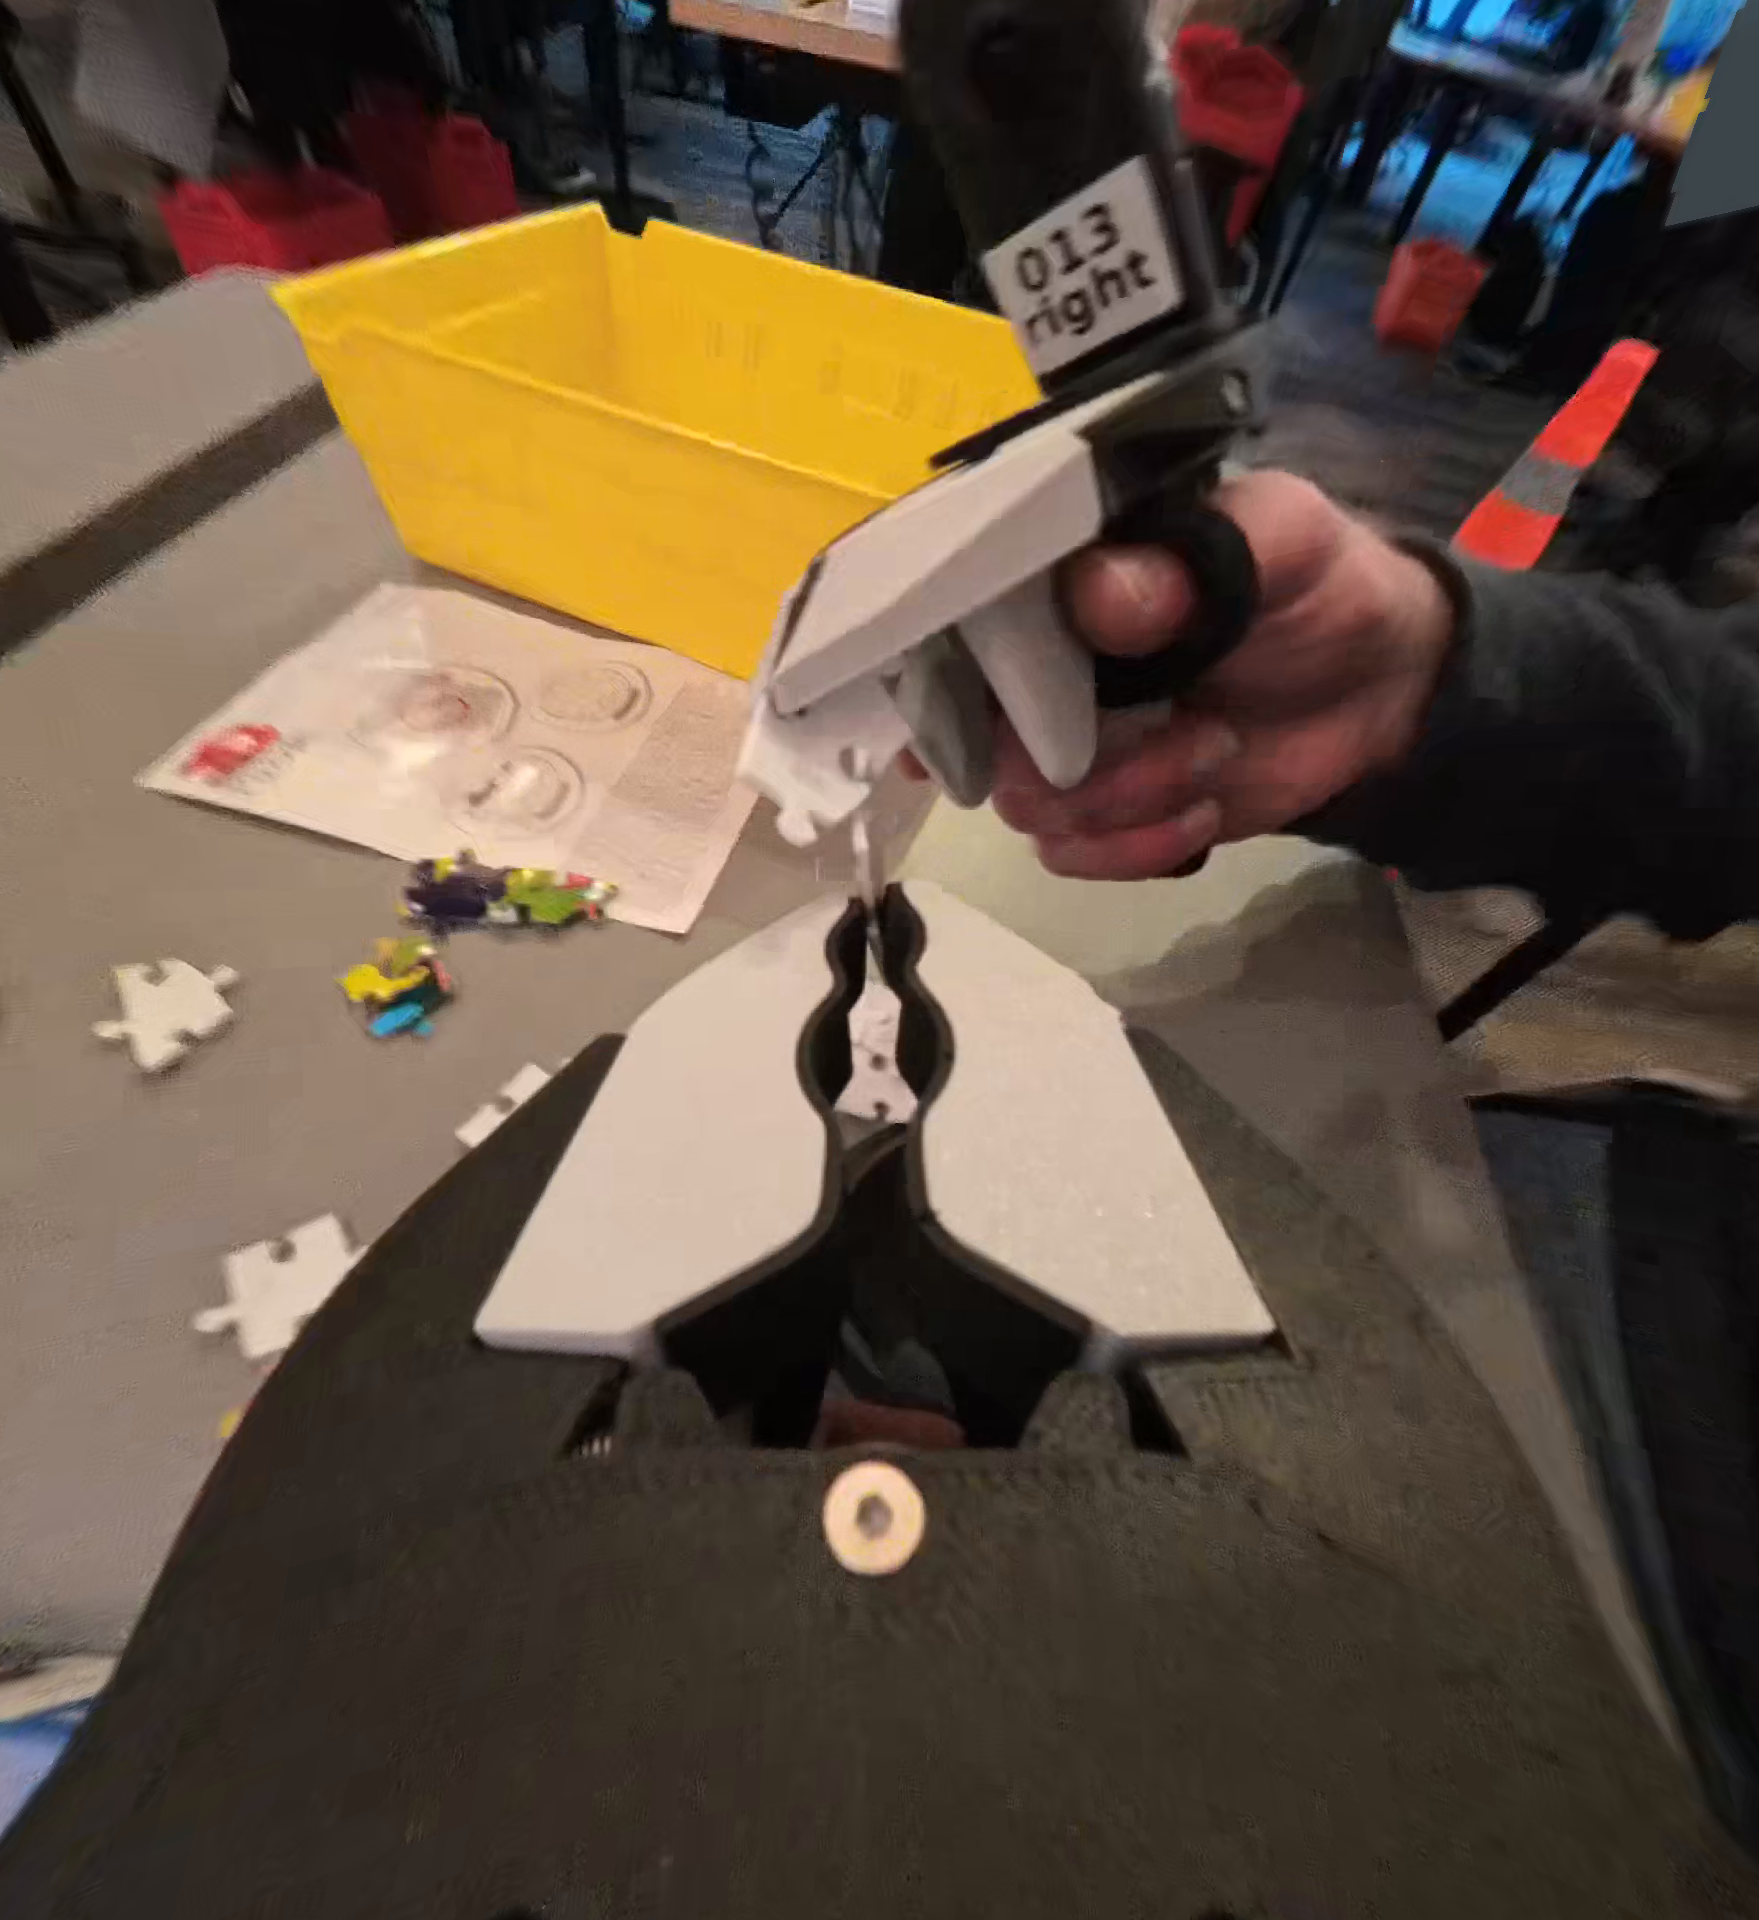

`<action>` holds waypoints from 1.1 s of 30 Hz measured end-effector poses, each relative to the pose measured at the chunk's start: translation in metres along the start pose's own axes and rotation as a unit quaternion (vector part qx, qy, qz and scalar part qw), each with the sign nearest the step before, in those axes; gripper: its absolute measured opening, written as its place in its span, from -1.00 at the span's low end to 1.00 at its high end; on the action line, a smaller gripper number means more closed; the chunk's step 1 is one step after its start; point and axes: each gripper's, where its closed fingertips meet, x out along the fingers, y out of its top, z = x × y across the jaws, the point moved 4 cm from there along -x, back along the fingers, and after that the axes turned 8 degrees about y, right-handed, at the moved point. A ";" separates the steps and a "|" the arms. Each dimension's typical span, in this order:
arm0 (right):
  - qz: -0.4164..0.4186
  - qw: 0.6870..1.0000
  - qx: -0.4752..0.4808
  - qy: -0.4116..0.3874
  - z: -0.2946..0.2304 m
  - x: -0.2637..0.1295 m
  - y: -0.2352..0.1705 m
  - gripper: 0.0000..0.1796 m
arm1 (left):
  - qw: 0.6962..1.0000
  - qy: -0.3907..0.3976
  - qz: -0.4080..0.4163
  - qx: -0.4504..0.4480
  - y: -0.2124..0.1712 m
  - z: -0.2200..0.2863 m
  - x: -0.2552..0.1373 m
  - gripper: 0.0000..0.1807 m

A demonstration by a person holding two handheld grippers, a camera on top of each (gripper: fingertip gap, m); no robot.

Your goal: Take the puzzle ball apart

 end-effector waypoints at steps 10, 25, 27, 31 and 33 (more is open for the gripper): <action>-0.062 0.969 -0.231 -0.056 -0.037 0.006 0.001 -1.00 | 0.995 0.022 -0.012 0.099 0.013 0.003 -0.014 -0.97; -0.010 0.996 0.063 0.069 -0.029 0.006 -0.002 -1.00 | 0.979 0.082 -0.032 0.186 0.011 0.010 -0.024 -0.97; -0.005 0.994 0.074 0.085 -0.032 0.007 -0.002 -1.00 | 0.969 0.096 -0.010 0.229 0.014 0.008 -0.028 -0.97; 0.012 0.990 0.100 0.101 -0.033 0.006 -0.003 -1.00 | 0.909 0.170 0.005 0.380 0.020 0.008 -0.028 -0.97; 0.025 0.990 0.101 0.091 -0.034 0.006 -0.004 -0.99 | 0.879 0.206 -0.011 0.430 0.022 0.008 -0.025 -0.97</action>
